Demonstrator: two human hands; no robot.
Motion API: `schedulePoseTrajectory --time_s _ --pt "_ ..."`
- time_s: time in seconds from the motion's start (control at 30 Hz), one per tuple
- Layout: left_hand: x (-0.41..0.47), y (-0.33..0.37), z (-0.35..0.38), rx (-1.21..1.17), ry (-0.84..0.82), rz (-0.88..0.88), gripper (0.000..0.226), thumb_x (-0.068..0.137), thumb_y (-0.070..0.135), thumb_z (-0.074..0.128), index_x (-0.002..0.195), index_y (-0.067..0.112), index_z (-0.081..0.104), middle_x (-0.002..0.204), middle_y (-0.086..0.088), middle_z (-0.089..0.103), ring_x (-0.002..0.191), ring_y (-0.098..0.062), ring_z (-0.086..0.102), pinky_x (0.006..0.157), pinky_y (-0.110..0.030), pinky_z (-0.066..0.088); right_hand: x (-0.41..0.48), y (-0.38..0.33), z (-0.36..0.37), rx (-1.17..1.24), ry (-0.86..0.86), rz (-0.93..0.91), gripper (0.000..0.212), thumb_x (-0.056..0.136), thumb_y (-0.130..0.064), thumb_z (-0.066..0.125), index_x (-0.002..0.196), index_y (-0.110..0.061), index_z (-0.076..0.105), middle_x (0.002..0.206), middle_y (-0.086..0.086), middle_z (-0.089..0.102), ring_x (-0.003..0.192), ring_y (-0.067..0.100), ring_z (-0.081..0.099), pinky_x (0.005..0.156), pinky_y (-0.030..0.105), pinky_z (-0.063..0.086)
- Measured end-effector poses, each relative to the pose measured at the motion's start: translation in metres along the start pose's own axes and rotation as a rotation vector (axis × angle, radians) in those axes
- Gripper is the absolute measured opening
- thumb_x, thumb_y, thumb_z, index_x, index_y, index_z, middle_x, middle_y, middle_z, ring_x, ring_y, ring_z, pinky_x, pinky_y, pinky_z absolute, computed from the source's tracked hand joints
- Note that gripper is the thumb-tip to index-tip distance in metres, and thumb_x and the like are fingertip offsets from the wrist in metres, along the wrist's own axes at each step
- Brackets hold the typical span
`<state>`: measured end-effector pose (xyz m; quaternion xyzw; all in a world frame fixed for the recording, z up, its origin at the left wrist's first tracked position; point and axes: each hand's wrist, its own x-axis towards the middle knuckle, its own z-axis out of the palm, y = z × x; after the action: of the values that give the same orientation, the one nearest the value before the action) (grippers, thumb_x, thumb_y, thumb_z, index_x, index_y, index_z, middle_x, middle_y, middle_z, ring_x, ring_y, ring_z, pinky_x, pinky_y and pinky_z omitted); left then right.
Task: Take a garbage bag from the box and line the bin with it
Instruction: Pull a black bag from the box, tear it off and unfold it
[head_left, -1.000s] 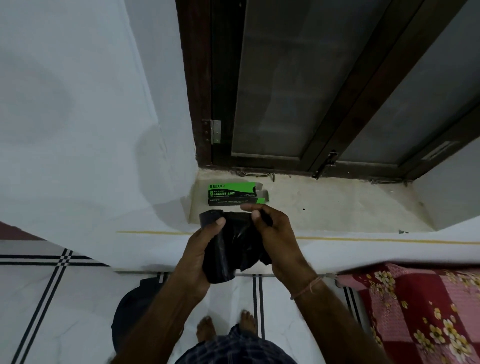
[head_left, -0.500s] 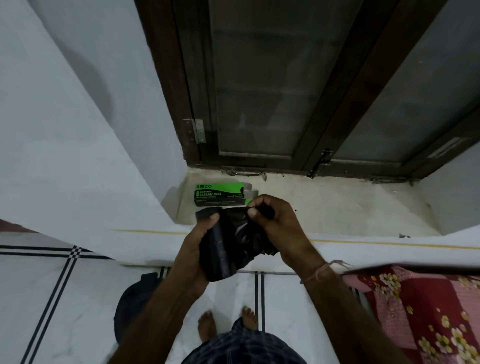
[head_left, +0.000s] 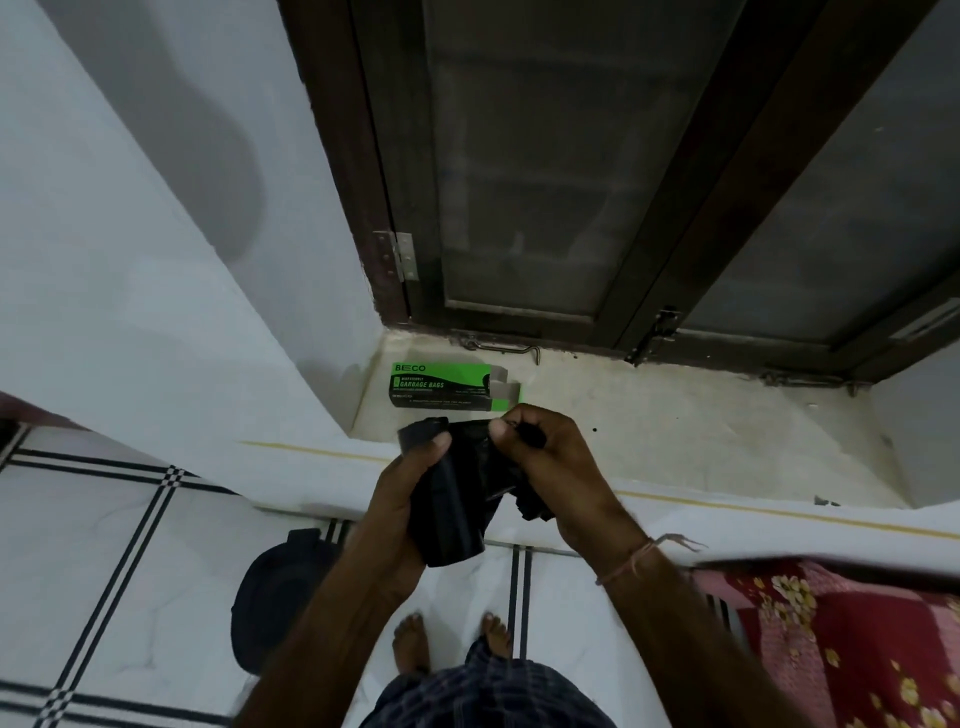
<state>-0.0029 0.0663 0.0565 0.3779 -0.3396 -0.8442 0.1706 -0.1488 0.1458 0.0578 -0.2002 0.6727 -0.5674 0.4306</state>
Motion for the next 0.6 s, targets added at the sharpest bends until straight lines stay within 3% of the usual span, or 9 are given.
schedulePoseTrajectory --time_s 0.1,0.2,0.27,0.33,0.43,0.6 --pt "-0.002 -0.001 0.002 -0.034 0.051 -0.003 0.047 0.085 0.039 0.065 0.123 0.013 0.071 0.118 -0.020 0.073 0.098 -0.033 0.071 0.082 -0.043 0.058 0.000 0.002 0.000 -0.005 0.019 -0.012 0.021 0.102 -0.019 0.060 0.092 0.000 0.060 0.062 0.013 0.061 0.039 0.022 0.045 0.038 0.022 0.039" --pt "-0.004 -0.002 0.004 -0.074 0.071 -0.001 0.055 0.082 0.039 0.065 0.128 0.009 0.066 0.112 -0.018 0.074 0.093 -0.032 0.072 0.072 -0.041 0.059 0.003 0.005 0.001 -0.075 0.104 -0.055 0.011 0.101 -0.009 0.059 0.095 -0.006 0.067 0.077 0.015 0.066 0.056 0.030 0.057 0.050 0.042 0.052" --pt "-0.005 -0.003 0.006 -0.082 0.070 0.000 0.057 0.082 0.041 0.064 0.129 0.010 0.066 0.113 -0.017 0.075 0.094 -0.032 0.072 0.071 -0.041 0.059 0.005 0.006 0.003 -0.094 0.117 -0.089 0.017 0.101 -0.006 0.056 0.101 -0.009 0.072 0.091 0.016 0.073 0.068 0.029 0.065 0.061 0.051 0.057" --pt "-0.005 -0.003 0.007 -0.083 0.064 -0.008 0.059 0.084 0.045 0.063 0.133 0.012 0.065 0.120 -0.018 0.073 0.100 -0.034 0.071 0.076 -0.043 0.058 0.005 0.007 0.002 -0.099 0.114 -0.124 0.024 0.102 -0.003 0.052 0.105 -0.011 0.075 0.099 0.010 0.076 0.084 0.025 0.072 0.074 0.045 0.060" --pt "-0.004 -0.004 0.008 -0.098 0.029 -0.023 0.060 0.089 0.048 0.061 0.139 0.014 0.060 0.134 -0.019 0.066 0.121 -0.042 0.064 0.094 -0.052 0.055 0.006 0.008 -0.003 -0.087 0.100 -0.171 0.027 0.102 -0.003 0.051 0.110 -0.011 0.075 0.105 0.003 0.077 0.100 0.019 0.072 0.089 0.032 0.060" --pt "-0.005 -0.002 0.008 -0.165 -0.010 -0.048 0.054 0.099 0.043 0.052 0.138 0.008 0.061 0.136 -0.020 0.066 0.123 -0.039 0.065 0.092 -0.048 0.058 0.005 0.009 -0.015 -0.001 0.101 -0.184 0.018 0.102 -0.010 0.058 0.105 -0.007 0.076 0.097 0.008 0.079 0.092 0.021 0.074 0.084 0.032 0.060"
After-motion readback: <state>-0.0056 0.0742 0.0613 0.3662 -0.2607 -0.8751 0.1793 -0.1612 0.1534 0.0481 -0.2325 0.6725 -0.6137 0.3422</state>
